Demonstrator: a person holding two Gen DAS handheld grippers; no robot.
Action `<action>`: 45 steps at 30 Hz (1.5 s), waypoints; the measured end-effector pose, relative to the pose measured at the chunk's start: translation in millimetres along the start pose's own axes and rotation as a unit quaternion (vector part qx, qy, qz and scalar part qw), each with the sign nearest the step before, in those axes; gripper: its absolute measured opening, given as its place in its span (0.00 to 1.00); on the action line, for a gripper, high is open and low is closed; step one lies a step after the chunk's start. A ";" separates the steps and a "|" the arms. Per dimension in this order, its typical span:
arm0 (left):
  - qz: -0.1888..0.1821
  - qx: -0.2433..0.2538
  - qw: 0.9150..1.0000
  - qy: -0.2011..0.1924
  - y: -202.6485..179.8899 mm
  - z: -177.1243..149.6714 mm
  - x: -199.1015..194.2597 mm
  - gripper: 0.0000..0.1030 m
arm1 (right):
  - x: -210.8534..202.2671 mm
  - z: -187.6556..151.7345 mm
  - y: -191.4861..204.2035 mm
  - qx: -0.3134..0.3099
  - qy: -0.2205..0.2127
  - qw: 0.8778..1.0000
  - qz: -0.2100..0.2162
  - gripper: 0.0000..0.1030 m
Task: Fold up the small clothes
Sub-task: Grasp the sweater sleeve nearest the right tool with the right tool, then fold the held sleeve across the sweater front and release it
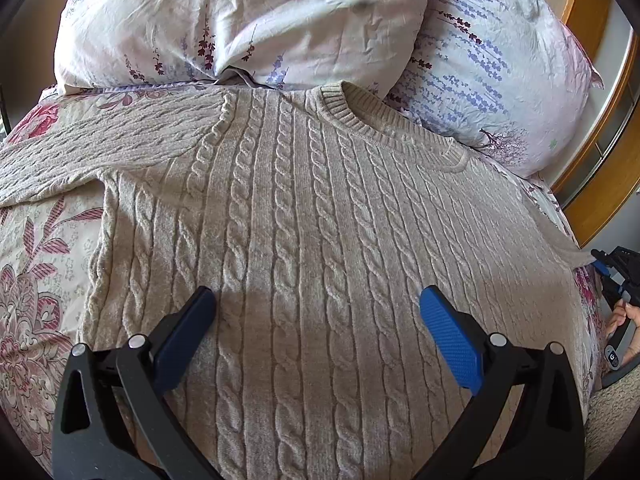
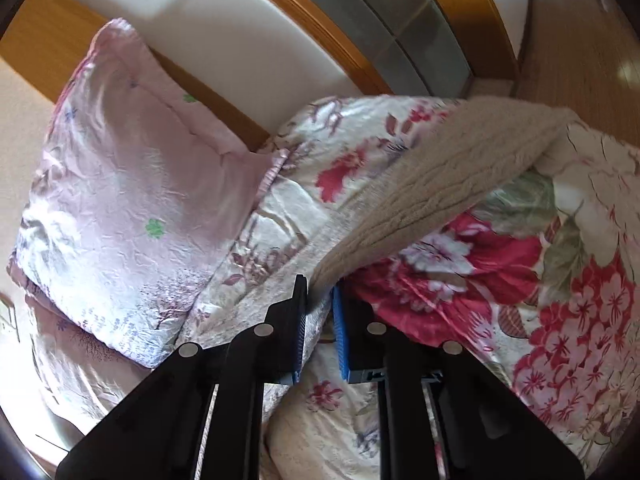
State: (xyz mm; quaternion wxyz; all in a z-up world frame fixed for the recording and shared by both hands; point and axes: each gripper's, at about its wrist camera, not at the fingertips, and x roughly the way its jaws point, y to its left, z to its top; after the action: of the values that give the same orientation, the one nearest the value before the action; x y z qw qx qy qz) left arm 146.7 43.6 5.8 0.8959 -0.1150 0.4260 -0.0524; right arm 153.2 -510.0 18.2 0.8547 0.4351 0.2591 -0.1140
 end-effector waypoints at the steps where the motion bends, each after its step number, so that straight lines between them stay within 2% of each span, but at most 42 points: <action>1: -0.001 0.000 1.000 0.000 0.4 -0.1 -0.1 0.98 | -4.1 0.3 11.6 -0.016 -0.006 1.000 0.011 0.08; 2: -0.001 -0.001 1.000 0.000 0.2 0.1 -0.2 0.98 | -7.4 -0.3 24.1 -0.031 -0.008 0.999 0.034 0.03; 6: -0.001 -0.002 1.000 0.000 -0.7 0.5 -1.2 0.98 | -12.8 -17.3 88.3 -0.123 -0.007 0.988 0.089 0.03; 9: -0.006 -0.005 1.000 -0.002 0.4 0.6 -3.0 0.98 | -2.1 -34.4 114.1 -0.152 0.035 0.985 0.074 0.05; 11: -0.011 -0.009 1.000 -0.003 1.5 0.8 -4.4 0.98 | 2.0 -39.8 102.3 -0.113 0.063 0.990 0.058 0.32; 12: -0.013 -0.011 1.000 -0.004 2.0 1.0 -4.9 0.98 | 2.7 -40.3 92.1 -0.089 0.070 0.992 0.046 0.66; 13: -0.015 -0.012 1.000 -0.005 2.5 0.9 -5.5 0.98 | 1.3 -40.3 80.0 -0.068 0.068 0.995 0.028 0.77; 17: -0.013 -0.011 1.000 -0.004 1.4 1.3 -6.0 0.98 | -7.8 -33.6 34.6 -0.015 0.055 0.997 -0.046 0.71; 22: -0.015 -0.013 1.000 -0.005 0.6 2.3 -5.8 0.98 | -9.0 -23.9 -21.3 0.075 0.056 0.990 -0.105 0.53; 24: -0.015 -0.013 1.000 -0.005 0.3 2.3 -5.6 0.98 | -8.6 -20.2 -28.9 0.087 0.042 0.990 -0.099 0.51; 26: -0.014 -0.012 1.000 -0.005 0.0 2.3 -5.5 0.98 | -2.5 -15.4 -35.6 0.102 0.036 0.991 -0.074 0.47; 29: -0.014 -0.012 1.000 -0.005 0.2 2.1 -6.0 0.98 | 6.6 -4.3 -48.2 0.135 0.019 0.990 -0.044 0.36; 31: -0.014 -0.013 1.000 -0.005 0.2 2.0 -6.2 0.98 | 12.1 1.6 -55.1 0.144 0.014 0.989 -0.039 0.19; 33: -0.014 -0.012 1.000 -0.005 0.1 1.9 -6.1 0.98 | 16.7 5.8 -55.5 0.136 0.017 0.990 -0.037 0.14; 37: -0.014 -0.013 1.000 -0.005 0.6 1.6 -5.9 0.98 | 1.8 7.7 -22.8 0.063 -0.019 0.998 -0.020 0.12; 40: -0.013 -0.012 1.000 -0.005 0.6 1.5 -5.7 0.98 | -15.5 6.6 14.2 0.006 -0.043 0.999 0.027 0.11; 42: -0.012 -0.011 1.000 -0.004 0.6 1.6 -5.6 0.98 | -23.9 -0.4 42.0 -0.032 -0.043 0.997 0.063 0.11; 45: -0.013 -0.012 1.000 -0.005 0.5 1.8 -5.8 0.98 | -21.6 -19.9 84.1 -0.083 -0.020 0.990 0.111 0.11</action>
State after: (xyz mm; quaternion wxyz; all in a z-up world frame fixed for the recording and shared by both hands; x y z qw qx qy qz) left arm 144.4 45.5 11.1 0.8957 -0.1315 0.4208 -0.0586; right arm 163.5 -444.6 77.8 0.9003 0.3860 0.2010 -0.0053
